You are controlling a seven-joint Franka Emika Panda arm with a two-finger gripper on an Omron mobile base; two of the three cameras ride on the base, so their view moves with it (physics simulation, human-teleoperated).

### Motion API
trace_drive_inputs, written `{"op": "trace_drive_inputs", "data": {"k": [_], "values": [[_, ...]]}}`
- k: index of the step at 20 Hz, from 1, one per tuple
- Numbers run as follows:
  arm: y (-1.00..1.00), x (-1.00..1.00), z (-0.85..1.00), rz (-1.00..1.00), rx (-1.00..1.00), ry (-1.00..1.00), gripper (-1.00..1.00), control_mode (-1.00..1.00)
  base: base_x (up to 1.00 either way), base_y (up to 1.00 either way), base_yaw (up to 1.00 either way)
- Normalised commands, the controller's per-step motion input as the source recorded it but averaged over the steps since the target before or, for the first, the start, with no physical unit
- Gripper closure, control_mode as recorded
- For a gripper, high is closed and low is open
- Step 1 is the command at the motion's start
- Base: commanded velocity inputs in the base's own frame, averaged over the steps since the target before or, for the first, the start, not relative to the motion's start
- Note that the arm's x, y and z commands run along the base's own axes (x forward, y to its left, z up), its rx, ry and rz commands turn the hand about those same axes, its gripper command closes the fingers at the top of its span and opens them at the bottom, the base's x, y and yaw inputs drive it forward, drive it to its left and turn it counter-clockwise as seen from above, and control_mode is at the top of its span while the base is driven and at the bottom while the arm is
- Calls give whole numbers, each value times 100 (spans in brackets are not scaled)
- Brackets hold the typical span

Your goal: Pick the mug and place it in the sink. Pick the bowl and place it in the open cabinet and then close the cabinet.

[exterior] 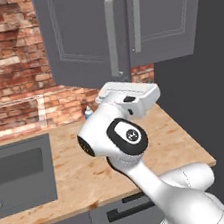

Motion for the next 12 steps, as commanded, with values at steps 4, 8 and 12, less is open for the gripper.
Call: {"op": "trace_drive_inputs", "data": {"k": [4,8,12], "values": [[-18,35,0,16,3,18,-100,-100,0,0,0],[-22,37,0,20,4,19,-100,-100,0,0,0],[-31,39,0,23,4,16,-100,-100,0,0,0]]}}
